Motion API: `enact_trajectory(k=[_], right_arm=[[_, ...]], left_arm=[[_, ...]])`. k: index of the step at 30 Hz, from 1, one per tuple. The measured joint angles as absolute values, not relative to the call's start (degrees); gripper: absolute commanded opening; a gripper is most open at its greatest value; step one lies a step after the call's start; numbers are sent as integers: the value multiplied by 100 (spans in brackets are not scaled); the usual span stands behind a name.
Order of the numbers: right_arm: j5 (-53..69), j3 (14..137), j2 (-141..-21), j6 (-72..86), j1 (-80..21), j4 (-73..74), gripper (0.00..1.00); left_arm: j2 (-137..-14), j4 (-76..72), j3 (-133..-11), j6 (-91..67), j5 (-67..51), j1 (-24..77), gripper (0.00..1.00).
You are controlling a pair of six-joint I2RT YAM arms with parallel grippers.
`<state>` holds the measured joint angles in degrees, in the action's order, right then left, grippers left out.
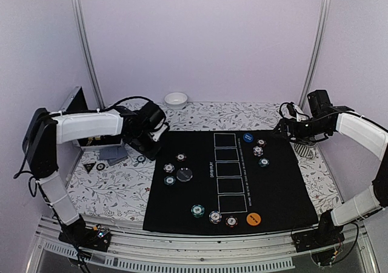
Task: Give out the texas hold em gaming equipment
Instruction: Place the poker chips pile at the poker chips pile.
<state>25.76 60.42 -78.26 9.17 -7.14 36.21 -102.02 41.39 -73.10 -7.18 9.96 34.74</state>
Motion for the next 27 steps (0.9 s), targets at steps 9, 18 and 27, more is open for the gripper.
enact_trajectory(k=[9,18,27], right_arm=[[2567,6042,-7806,917,-714,3618,99],[2567,6042,-7804,917,-714,3618,99],[2569,6042,-7784,917,-714,3618,99]], left_arm=[[-9284,4104,-7408,193,189,6696,0],[-10232,4086,-7452,478,-301,6877,0],[-10471,3793,-7446,602,-276,6906,3]])
